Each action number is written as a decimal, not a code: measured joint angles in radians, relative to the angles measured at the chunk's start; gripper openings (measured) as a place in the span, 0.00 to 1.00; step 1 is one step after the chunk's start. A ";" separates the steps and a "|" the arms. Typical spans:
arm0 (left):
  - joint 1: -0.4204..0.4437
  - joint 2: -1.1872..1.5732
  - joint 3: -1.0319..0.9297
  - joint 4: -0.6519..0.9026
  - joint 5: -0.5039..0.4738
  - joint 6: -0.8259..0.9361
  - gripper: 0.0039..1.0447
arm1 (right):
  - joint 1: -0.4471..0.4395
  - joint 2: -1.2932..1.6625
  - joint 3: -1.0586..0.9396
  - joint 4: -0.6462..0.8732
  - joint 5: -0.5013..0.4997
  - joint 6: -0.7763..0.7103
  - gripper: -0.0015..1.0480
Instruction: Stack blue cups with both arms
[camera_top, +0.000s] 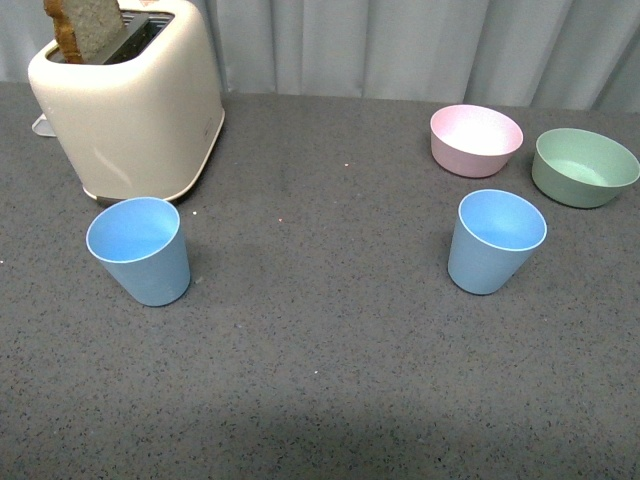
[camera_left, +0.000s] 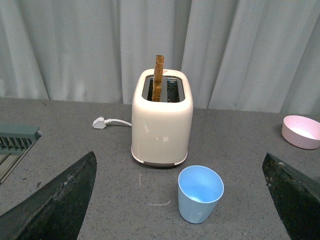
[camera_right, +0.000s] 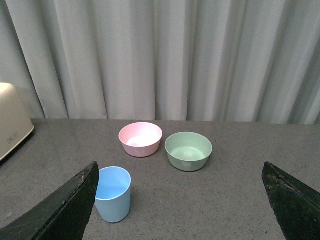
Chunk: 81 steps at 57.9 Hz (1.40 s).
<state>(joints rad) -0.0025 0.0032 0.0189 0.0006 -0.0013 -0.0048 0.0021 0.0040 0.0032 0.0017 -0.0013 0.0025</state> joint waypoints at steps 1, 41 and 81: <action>0.000 0.000 0.000 0.000 0.000 0.000 0.94 | 0.000 0.000 0.000 0.000 0.000 0.000 0.91; 0.056 0.906 0.220 0.224 -0.105 -0.237 0.94 | 0.000 0.000 0.000 0.000 0.000 0.000 0.91; -0.064 1.703 0.665 0.196 0.056 -0.253 0.94 | 0.000 0.000 0.000 0.000 0.000 0.000 0.91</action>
<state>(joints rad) -0.0666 1.7061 0.6838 0.1970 0.0544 -0.2581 0.0017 0.0036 0.0032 0.0013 -0.0013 0.0021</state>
